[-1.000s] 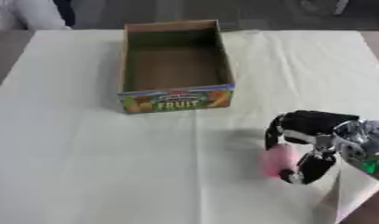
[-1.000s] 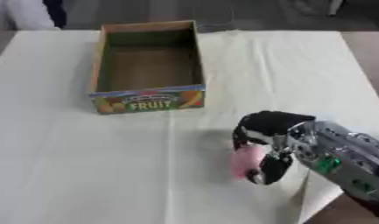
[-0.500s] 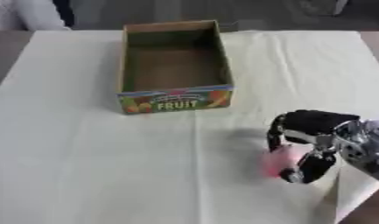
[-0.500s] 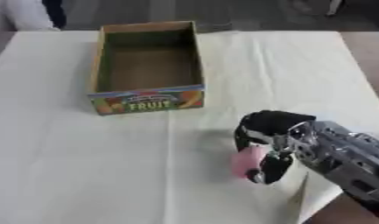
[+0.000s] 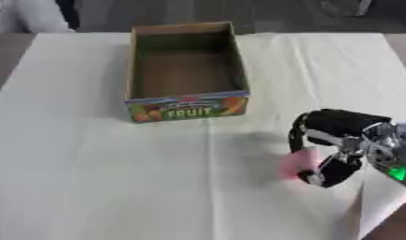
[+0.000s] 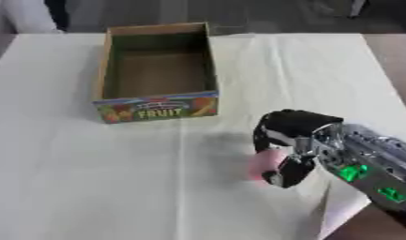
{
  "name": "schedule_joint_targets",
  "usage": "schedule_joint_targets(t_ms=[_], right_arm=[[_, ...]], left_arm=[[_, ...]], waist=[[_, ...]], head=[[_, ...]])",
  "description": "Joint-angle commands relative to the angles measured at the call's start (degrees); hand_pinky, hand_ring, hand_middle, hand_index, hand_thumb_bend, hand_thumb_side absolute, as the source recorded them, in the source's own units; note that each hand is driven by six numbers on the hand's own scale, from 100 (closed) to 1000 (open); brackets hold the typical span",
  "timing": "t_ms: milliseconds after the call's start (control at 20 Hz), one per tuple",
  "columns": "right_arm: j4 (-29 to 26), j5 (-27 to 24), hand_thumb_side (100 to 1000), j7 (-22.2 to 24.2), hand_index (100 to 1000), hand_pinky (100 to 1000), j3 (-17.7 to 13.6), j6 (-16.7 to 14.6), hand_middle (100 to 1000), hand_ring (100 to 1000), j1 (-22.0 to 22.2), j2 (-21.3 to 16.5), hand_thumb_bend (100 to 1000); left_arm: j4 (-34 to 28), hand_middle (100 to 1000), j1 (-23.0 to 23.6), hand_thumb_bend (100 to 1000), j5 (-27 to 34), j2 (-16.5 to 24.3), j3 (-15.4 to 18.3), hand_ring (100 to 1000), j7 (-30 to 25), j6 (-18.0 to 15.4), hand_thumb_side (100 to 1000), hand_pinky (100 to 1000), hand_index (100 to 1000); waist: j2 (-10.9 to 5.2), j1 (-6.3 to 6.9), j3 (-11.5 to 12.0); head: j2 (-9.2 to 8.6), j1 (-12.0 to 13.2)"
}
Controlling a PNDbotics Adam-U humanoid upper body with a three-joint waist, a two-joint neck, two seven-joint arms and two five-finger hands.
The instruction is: Pick up objects on the table and place them in the box.
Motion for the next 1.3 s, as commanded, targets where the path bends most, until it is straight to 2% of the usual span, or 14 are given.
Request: schedule_joint_targets(t_ms=[50, 450, 700, 1000, 1300], right_arm=[[-0.82, -0.68, 100, -1.28, 561, 714, -1.55, 0.05, 572, 799, -1.16, -1.81, 259], [-0.82, -1.22, 100, -3.91, 551, 714, -3.2, -1.07, 559, 795, -3.12, -2.04, 177], [-0.82, -2.02, 100, -5.17, 542, 713, -4.38, -1.2, 549, 791, -5.39, -1.63, 168], [-0.82, -2.46, 115, -5.37, 529, 712, -5.46, -1.31, 538, 786, -10.17, -0.42, 182], [-0.82, -2.08, 133, -3.4, 524, 712, -5.63, -0.09, 534, 784, -15.97, 1.47, 198]], left_arm=[[-1.1, 638, -0.45, 100, 0.14, 0.7, 0.25, 702, -0.03, -0.12, 715, 703, 833], [-1.1, 638, -0.35, 100, 0.14, 0.67, 0.23, 702, 0.03, -0.1, 718, 702, 833], [-1.1, 639, -0.29, 100, 0.2, 0.69, 0.22, 703, 0.02, -0.09, 718, 702, 833], [-1.1, 639, -0.17, 100, 0.28, 0.66, 0.15, 703, -0.06, -0.05, 718, 701, 833], [-1.1, 639, -0.1, 100, 0.3, 0.69, 0.07, 703, -0.14, -0.04, 717, 701, 832]], waist=[[-1.23, 0.07, -0.05], [-1.25, 0.07, -0.11], [-1.33, 0.03, -0.02], [-1.47, -0.01, 0.19], [-1.54, -0.06, 0.61]], head=[[-0.65, 0.02], [-0.56, 0.04], [-0.64, 0.06], [-0.71, 0.0], [-0.73, 0.01]])
